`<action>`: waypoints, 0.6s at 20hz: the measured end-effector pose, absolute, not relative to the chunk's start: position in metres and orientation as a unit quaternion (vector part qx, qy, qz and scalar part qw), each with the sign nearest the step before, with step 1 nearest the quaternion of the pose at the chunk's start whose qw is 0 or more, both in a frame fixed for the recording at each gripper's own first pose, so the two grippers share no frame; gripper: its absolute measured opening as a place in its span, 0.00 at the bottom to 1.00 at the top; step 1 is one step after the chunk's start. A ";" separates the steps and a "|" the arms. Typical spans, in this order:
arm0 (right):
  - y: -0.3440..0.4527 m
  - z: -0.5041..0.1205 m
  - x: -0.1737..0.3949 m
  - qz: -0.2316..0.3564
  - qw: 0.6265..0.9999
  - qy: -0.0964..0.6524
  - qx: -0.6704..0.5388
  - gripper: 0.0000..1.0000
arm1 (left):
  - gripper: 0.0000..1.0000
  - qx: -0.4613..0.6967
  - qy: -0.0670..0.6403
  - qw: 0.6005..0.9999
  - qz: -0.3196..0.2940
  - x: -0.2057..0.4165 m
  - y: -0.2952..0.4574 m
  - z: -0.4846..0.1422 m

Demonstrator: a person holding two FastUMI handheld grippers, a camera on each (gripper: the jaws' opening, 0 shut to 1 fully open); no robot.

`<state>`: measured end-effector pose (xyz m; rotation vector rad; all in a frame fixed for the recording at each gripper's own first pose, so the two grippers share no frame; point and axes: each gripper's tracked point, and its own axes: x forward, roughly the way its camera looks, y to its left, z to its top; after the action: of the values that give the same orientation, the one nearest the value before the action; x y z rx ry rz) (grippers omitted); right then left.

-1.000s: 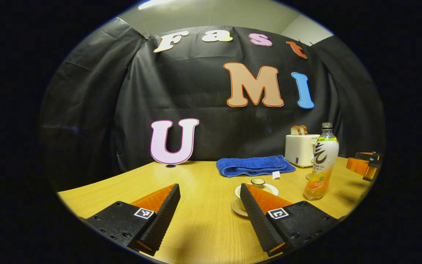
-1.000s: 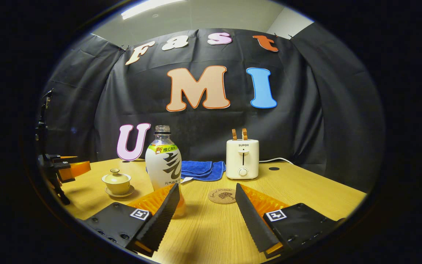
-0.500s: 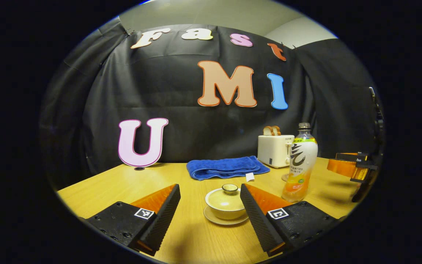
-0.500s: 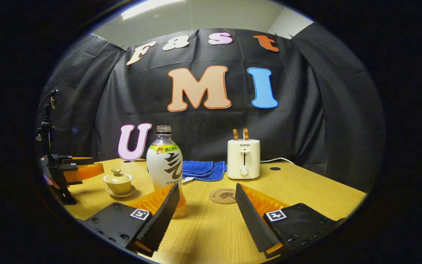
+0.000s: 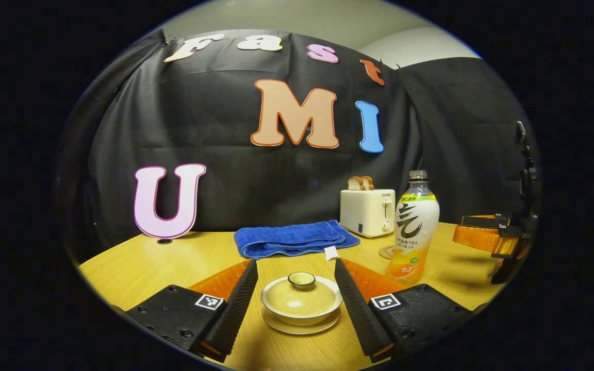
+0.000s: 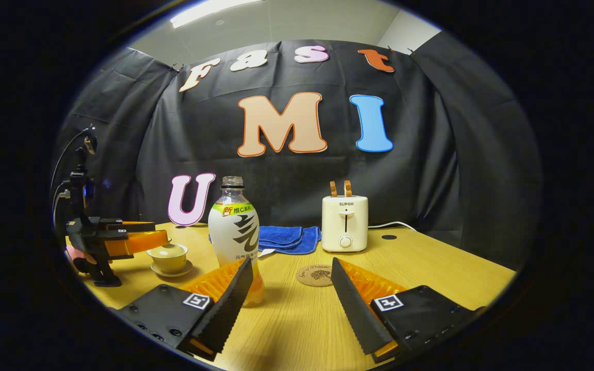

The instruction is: Open the teacup lid with one hand, grasp the water bottle and pour water into the teacup with the other hand; after pouring, place the water bottle on the coaster and then close the teacup lid.

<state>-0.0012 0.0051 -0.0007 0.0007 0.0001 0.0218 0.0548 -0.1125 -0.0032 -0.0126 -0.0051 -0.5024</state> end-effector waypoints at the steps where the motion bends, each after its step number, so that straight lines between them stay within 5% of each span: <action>1: 0.005 0.000 -0.001 0.011 1.000 0.000 0.000 0.98 | 0.83 -0.006 -0.001 0.968 -0.252 0.055 -0.115 -0.003; 4: 0.005 -0.001 -0.001 0.012 1.000 0.000 0.000 0.98 | 0.75 0.000 0.016 0.965 -0.263 0.058 -0.120 -0.010; 10: 0.005 -0.001 -0.001 0.012 1.000 0.000 0.000 0.98 | 0.72 0.012 0.048 0.959 -0.279 0.061 -0.128 -0.020; 12: 0.005 -0.001 0.000 0.012 1.000 0.000 0.000 0.98 | 0.63 0.012 0.053 0.959 -0.279 0.063 -0.129 -0.023</action>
<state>-0.0003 0.0049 -0.0007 0.0005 0.0002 0.0247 0.0631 -0.1293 -0.0227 0.0239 0.1084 -0.5668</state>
